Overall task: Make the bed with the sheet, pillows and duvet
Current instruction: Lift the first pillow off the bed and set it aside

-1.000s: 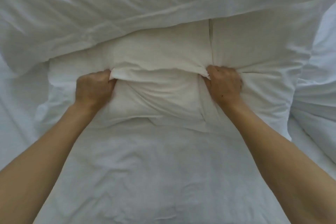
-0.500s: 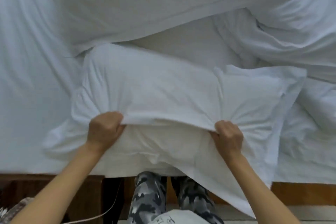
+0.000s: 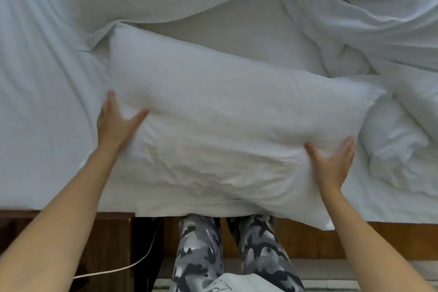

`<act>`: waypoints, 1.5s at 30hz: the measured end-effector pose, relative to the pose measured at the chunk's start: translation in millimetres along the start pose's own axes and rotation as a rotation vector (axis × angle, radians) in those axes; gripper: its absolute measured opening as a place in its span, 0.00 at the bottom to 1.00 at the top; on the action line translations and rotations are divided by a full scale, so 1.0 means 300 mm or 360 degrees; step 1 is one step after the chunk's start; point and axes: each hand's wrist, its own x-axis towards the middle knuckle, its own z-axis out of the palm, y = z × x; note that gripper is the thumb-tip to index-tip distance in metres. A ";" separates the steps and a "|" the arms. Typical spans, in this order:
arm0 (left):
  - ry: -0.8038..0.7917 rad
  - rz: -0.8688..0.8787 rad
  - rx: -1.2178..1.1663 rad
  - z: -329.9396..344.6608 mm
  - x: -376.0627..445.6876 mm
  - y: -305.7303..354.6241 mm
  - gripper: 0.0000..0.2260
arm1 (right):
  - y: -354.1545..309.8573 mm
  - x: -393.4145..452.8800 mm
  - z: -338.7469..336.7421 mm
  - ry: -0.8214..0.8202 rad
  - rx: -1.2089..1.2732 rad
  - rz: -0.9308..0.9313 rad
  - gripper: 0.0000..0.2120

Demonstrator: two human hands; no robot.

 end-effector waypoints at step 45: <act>-0.0380 0.0809 -0.0491 0.343 -1.824 1.267 0.24 | 1.256 -0.539 -1.449 0.0824 0.0958 0.0608 0.23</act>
